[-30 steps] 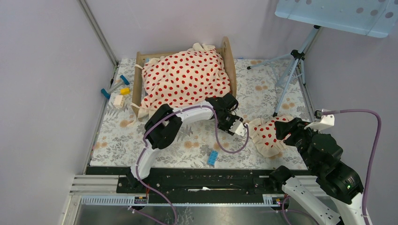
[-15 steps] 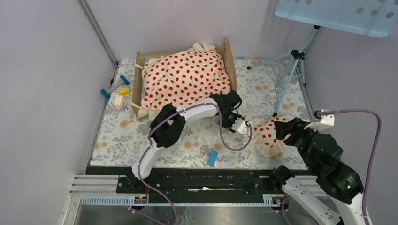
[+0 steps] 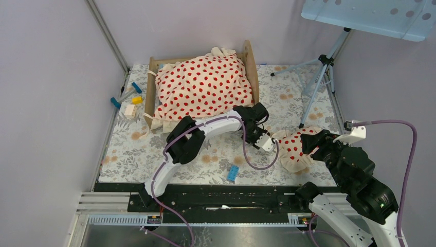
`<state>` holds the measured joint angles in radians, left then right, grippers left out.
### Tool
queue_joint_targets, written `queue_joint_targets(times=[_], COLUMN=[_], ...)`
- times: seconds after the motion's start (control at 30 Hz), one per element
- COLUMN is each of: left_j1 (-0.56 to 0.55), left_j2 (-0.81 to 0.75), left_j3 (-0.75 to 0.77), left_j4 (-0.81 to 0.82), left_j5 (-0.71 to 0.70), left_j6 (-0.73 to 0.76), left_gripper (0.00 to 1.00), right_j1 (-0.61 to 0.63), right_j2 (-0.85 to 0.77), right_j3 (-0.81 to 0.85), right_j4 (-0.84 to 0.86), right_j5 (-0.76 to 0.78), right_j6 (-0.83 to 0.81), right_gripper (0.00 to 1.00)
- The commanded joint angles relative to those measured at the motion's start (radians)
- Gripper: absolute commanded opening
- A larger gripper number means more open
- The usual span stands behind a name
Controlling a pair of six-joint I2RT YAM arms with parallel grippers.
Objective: Set up the pet bed
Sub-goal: Tie the ropes to the bed frame.
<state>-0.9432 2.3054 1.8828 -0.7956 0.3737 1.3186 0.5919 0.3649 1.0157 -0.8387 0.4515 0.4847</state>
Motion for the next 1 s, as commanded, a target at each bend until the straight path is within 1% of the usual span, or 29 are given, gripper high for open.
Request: queue_joint_targets(times=[0.0,0.1,0.2,0.3,0.43,0.5,0.83,0.97], left_j1=[-0.021,-0.02,-0.02,-0.021,-0.021,-0.02,-0.026,-0.026], left_j2=[0.023,-0.01,-0.016,0.019,0.119,0.167,0.2,0.209], left_j3=[-0.089,-0.139,-0.15,-0.106,0.041,0.093,0.068,0.071], left_j4=[-0.031,0.033,0.042,-0.024,-0.221,-0.285,-0.311,-0.303], left_j5=[0.006,0.001,0.004,-0.012,-0.023,-0.038,-0.047,-0.033], left_j6=[-0.013,-0.021,-0.015,0.001,0.017,0.016,-0.025,-0.048], left_gripper=[0.41,0.41,0.4,0.34,0.29,0.28,0.29,0.21], right_j1=[-0.003,-0.004,-0.003,-0.003,-0.003,-0.003,-0.003,-0.003], right_j2=[-0.01,-0.013,-0.011,-0.013,-0.012,-0.013,-0.011,-0.012], right_j3=[0.021,0.015,0.017,0.021,0.025,0.028,0.038,0.039], right_j4=[0.007,0.01,0.009,0.005,-0.004,-0.011,-0.021,-0.025], right_j5=[0.0,0.0,-0.002,-0.002,0.001,-0.002,-0.002,-0.005], right_j6=[-0.015,-0.016,-0.018,-0.02,-0.019,-0.018,-0.021,-0.018], right_gripper=[0.63,0.63,0.64,0.64,0.64,0.64,0.65,0.65])
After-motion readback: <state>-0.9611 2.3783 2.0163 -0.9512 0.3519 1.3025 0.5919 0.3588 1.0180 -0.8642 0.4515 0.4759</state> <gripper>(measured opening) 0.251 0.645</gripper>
